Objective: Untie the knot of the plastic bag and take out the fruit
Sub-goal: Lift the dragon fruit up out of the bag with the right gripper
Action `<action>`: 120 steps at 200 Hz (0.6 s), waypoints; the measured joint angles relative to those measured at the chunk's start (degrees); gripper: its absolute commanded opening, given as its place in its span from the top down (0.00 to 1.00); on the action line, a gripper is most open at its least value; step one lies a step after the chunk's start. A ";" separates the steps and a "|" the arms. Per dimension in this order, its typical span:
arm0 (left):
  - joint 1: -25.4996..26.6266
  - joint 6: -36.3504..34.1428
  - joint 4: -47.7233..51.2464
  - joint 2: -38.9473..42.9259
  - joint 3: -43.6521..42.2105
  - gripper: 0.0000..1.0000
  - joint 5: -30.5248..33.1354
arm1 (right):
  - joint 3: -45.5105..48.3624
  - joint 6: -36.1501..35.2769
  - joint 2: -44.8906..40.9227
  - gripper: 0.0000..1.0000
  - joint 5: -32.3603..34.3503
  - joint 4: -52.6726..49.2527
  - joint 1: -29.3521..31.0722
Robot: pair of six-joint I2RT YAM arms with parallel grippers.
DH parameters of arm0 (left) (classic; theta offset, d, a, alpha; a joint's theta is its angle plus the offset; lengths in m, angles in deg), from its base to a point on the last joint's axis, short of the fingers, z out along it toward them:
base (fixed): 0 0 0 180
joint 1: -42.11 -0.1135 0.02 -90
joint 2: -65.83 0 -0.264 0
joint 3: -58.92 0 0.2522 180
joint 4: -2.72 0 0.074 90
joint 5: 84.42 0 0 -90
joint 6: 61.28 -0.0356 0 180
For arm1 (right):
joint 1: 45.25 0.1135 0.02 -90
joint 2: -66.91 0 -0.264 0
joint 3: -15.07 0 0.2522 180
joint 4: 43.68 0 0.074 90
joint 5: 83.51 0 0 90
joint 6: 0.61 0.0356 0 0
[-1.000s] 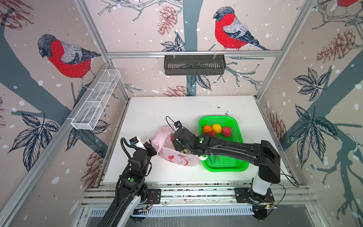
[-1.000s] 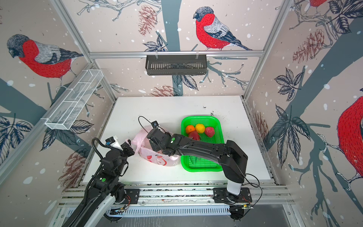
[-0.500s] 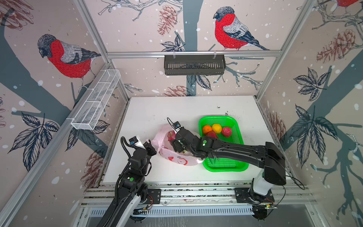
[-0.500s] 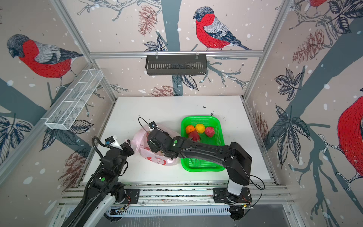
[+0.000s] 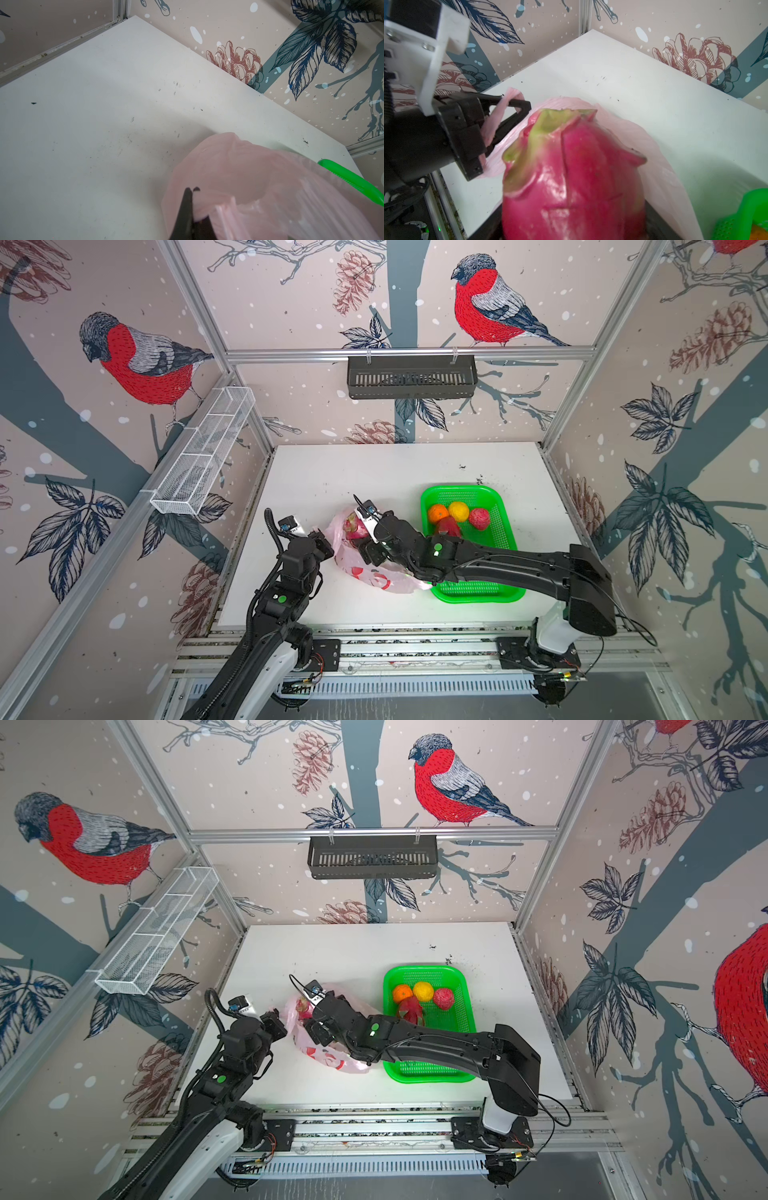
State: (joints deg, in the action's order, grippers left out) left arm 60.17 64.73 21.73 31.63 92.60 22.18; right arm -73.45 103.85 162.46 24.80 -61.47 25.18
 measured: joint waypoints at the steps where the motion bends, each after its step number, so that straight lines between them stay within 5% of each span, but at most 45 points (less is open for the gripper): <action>1: 0.00 0.00 0.07 -0.02 0.00 1.00 -0.04 | 0.00 -0.11 0.00 0.67 0.07 0.22 0.00; 120: 0.00 2.19 1.90 8.72 -3.82 1.00 -2.84 | -6.03 -2.38 7.43 0.68 6.47 10.99 -1.90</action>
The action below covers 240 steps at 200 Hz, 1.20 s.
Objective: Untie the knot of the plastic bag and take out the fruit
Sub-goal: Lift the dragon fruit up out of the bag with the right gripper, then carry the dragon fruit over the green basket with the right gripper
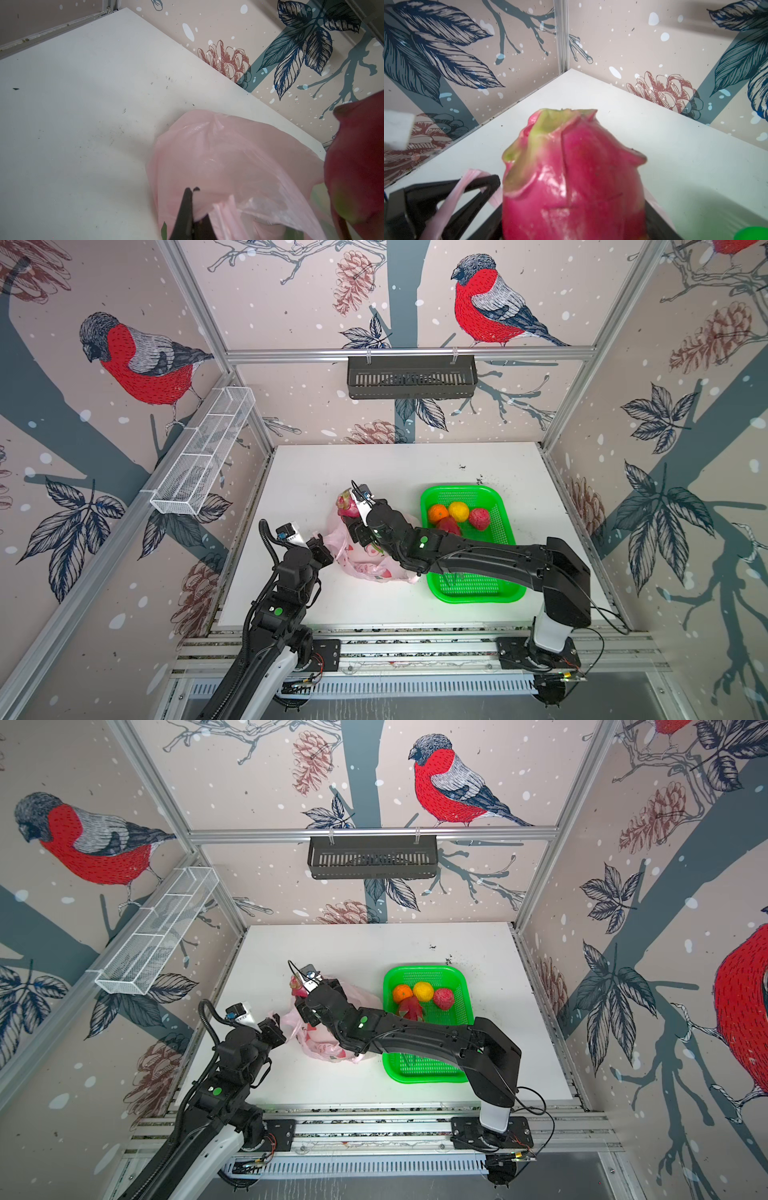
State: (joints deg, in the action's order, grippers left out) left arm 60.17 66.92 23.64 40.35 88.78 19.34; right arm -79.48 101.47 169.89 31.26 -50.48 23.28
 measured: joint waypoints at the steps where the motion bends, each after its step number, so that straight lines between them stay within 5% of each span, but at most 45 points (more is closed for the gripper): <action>1: 0.00 0.04 0.00 0.07 -0.02 1.00 0.00 | -0.04 0.00 0.02 0.68 0.02 0.00 0.00; 240: 0.00 -0.76 -4.98 0.59 -1.11 1.00 6.86 | -8.22 -1.88 -2.89 0.69 2.62 -3.06 -3.30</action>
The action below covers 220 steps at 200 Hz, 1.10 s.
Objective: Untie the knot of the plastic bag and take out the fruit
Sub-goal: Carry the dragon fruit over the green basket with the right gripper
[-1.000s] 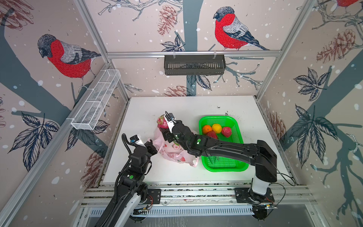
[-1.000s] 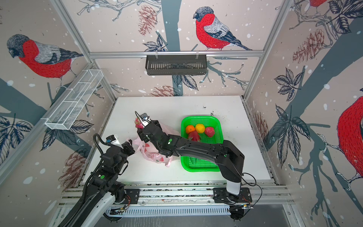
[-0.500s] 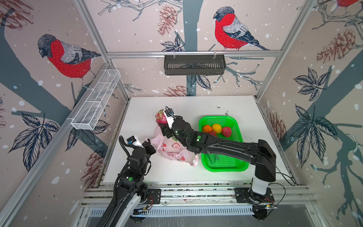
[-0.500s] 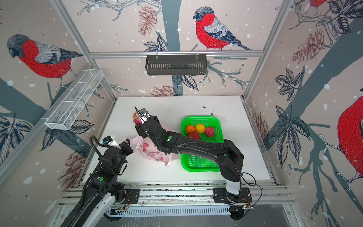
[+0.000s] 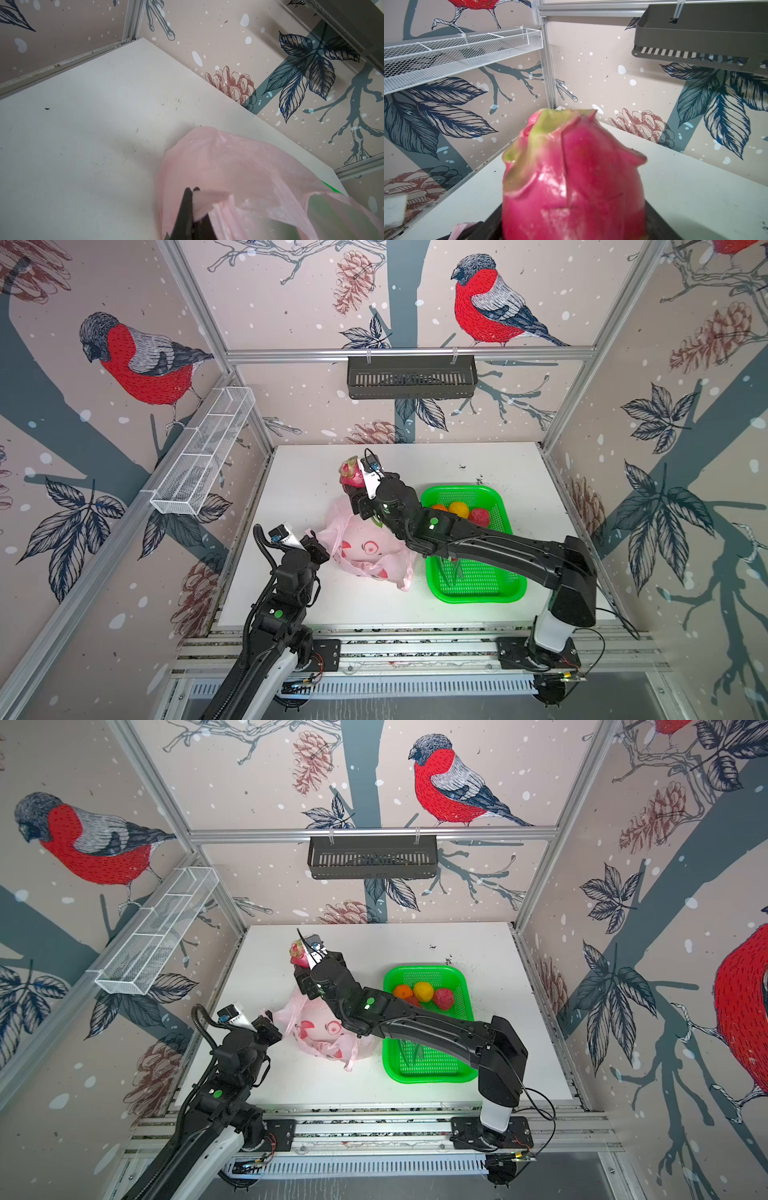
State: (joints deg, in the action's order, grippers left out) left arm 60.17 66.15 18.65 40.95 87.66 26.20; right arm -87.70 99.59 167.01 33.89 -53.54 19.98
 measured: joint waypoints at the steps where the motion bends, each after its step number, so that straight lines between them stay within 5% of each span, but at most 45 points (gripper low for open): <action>1: 0.00 -0.02 -0.11 -0.07 -0.02 1.00 0.07 | 0.02 0.00 -0.04 0.69 0.02 -0.04 -0.02; 220: 0.00 -4.87 -5.29 -3.45 2.19 1.00 -1.79 | 20.83 12.22 -32.35 0.68 13.00 -24.59 -9.40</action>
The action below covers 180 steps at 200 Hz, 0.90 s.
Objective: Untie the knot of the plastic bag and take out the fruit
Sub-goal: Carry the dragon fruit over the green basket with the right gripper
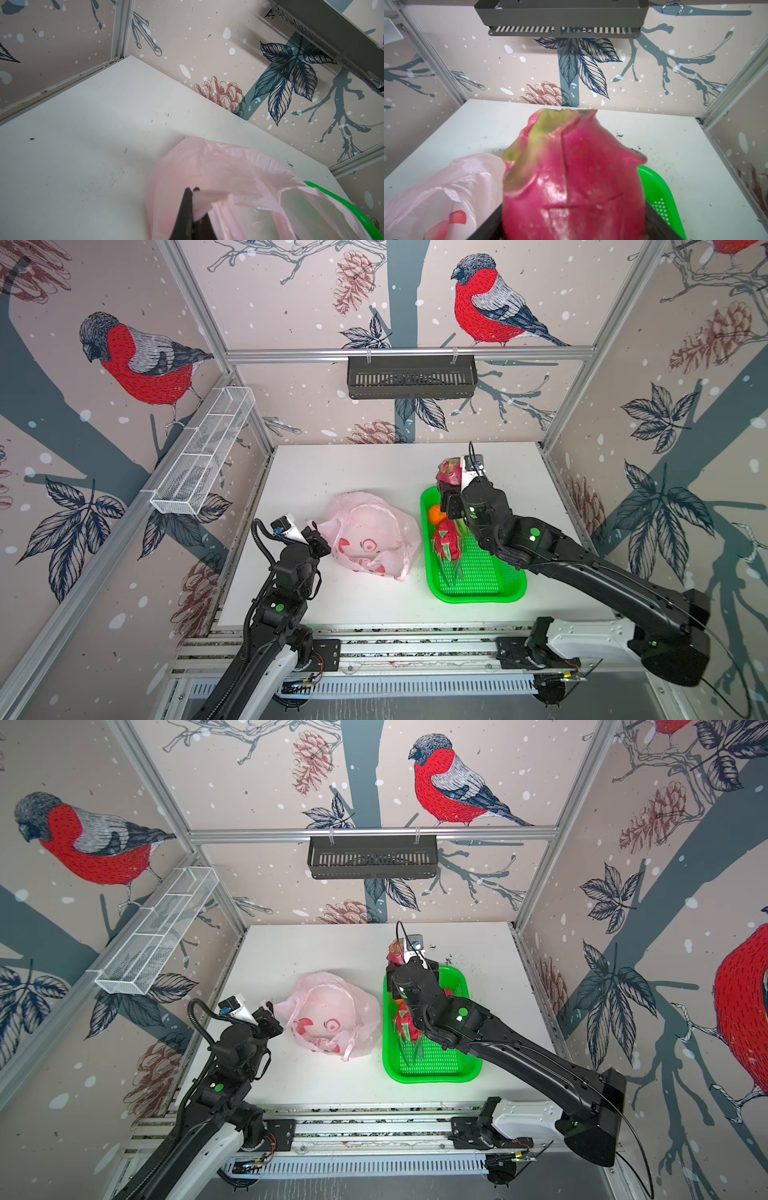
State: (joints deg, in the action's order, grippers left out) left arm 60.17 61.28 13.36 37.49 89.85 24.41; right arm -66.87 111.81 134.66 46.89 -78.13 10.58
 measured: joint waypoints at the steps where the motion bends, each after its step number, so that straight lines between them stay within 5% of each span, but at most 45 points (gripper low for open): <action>1: 0.00 0.00 0.00 0.02 0.00 1.00 -0.07 | 0.11 0.13 -0.11 0.68 0.02 -0.22 0.00; 180: 0.00 -1.01 0.00 -0.50 0.11 1.00 -2.10 | 10.16 13.62 -1.73 0.68 -4.61 -6.84 -2.40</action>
State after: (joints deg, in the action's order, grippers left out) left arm 60.17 60.27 13.36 36.99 89.96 22.31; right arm -56.71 125.42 132.93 42.28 -84.97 8.18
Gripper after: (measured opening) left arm 0.048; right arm 0.745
